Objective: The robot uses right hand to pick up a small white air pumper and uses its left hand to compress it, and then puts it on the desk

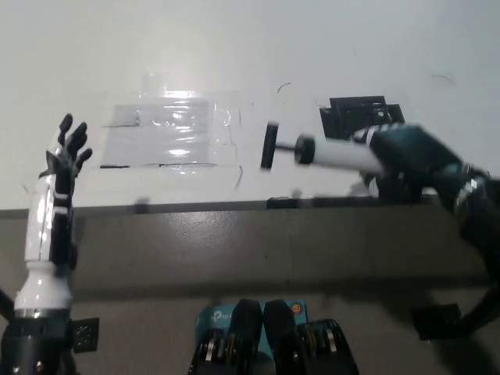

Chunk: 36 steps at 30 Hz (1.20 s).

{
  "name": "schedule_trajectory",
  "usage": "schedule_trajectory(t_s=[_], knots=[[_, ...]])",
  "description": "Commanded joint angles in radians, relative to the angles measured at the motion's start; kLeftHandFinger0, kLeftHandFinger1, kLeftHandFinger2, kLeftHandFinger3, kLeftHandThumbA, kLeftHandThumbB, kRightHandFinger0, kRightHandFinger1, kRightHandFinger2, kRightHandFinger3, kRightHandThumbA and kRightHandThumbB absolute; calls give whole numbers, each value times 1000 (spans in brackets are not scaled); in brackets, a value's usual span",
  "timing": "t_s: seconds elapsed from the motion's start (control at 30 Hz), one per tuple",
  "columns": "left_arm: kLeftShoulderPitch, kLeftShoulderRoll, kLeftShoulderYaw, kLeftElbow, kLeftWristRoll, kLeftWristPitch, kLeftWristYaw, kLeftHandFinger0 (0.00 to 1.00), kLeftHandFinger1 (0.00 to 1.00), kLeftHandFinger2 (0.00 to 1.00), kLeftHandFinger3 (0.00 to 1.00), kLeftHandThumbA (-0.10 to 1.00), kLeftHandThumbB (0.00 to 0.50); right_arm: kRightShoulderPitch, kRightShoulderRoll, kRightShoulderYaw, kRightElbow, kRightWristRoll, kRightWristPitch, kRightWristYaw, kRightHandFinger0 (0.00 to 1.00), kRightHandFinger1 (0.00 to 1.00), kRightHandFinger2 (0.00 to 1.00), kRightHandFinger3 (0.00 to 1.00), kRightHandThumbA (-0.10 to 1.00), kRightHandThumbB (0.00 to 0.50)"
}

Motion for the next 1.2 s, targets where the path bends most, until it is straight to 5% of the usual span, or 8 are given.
schedule_trajectory(t_s=[0.0,0.17,0.43,0.77,0.93,0.97,1.03,1.17], knots=[[44,13,-24,-32,-47,-74,-23,1000,1000,1000,1000,1000,261,-142,-25,-33,110,1,-17,-65,9,406,711,632,-100,103],[114,15,-60,-31,-47,-96,-33,1000,1000,1000,1000,1000,264,-270,1,-2,370,-18,-47,-136,48,475,805,952,-100,123],[168,19,-89,-18,-38,-135,-37,1000,1000,1000,1000,1000,238,-376,54,46,646,-25,-105,-257,0,413,755,776,-100,170],[199,21,-91,-11,-60,-159,-40,1000,1000,1000,1000,1000,228,-395,79,98,786,-17,-140,-304,34,490,831,811,-100,182],[221,24,-89,-14,-60,-169,-41,1000,1000,1000,1000,1000,226,-387,83,119,789,-7,-114,-252,59,365,581,587,-51,222],[223,24,-90,-13,-60,-169,-42,1000,1000,1000,1000,1000,226,-389,81,123,787,3,-88,-199,217,477,670,704,32,229],[237,26,-90,-18,-58,-170,-42,1000,1000,1000,1000,1000,223,-397,80,140,779,13,-19,-97,861,1000,1000,1000,283,297],[223,24,-92,-1,-67,-182,-43,1000,1000,1000,1000,1000,190,-405,59,148,759,20,-14,-51,1000,1000,1000,1000,493,415]])
